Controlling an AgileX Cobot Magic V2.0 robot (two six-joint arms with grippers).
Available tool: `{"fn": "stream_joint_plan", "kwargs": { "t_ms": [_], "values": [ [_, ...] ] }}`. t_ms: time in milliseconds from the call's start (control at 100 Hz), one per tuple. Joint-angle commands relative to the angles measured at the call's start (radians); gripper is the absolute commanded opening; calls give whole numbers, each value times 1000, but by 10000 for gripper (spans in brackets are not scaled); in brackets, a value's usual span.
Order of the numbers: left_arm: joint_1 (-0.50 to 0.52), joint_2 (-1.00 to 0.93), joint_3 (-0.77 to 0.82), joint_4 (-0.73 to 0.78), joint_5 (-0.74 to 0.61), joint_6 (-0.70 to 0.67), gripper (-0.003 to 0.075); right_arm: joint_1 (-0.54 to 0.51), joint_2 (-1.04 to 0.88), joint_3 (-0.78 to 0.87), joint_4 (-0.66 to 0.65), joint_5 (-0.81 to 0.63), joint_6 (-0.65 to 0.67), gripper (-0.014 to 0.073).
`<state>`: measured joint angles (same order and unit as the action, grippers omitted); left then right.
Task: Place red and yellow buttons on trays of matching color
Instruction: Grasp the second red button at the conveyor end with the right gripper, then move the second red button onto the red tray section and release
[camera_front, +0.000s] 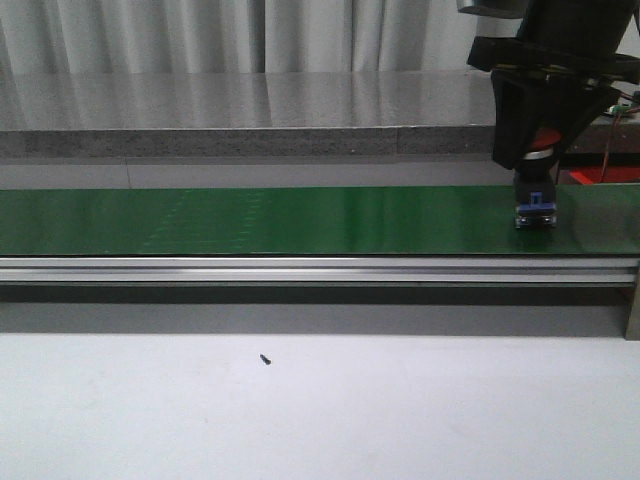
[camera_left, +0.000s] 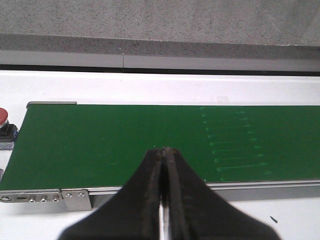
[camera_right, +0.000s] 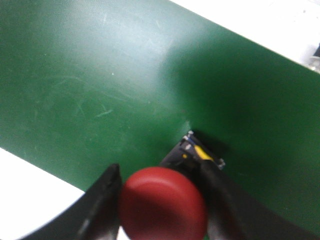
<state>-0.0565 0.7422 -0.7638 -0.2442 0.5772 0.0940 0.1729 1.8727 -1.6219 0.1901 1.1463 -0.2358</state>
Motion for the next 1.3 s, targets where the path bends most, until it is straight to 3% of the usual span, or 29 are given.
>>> {"fn": "stream_joint_plan", "kwargs": {
  "t_ms": [0, 310, 540, 890, 1130, 1290],
  "values": [
    [-11, -5, -29, -17, -70, 0, -20, -1, -52, -24, -4, -5, 2, 227],
    [-11, -5, -29, -17, -70, 0, -20, -50, -126, -76, -91, -13, 2, 213],
    [-11, -5, -29, -17, -70, 0, -20, -206, -147, -190, -102, 13, 2, 213],
    [-11, -5, -29, -17, -70, 0, -20, -486, -139, -202, -102, -9, 2, 213],
    [-11, -5, -29, -17, -73, 0, -20, -577, -100, -202, -98, -38, 3, 213],
    [-11, -5, -29, -17, -73, 0, -20, -582, -42, -202, -98, -66, 6, 213]
  ]
}}
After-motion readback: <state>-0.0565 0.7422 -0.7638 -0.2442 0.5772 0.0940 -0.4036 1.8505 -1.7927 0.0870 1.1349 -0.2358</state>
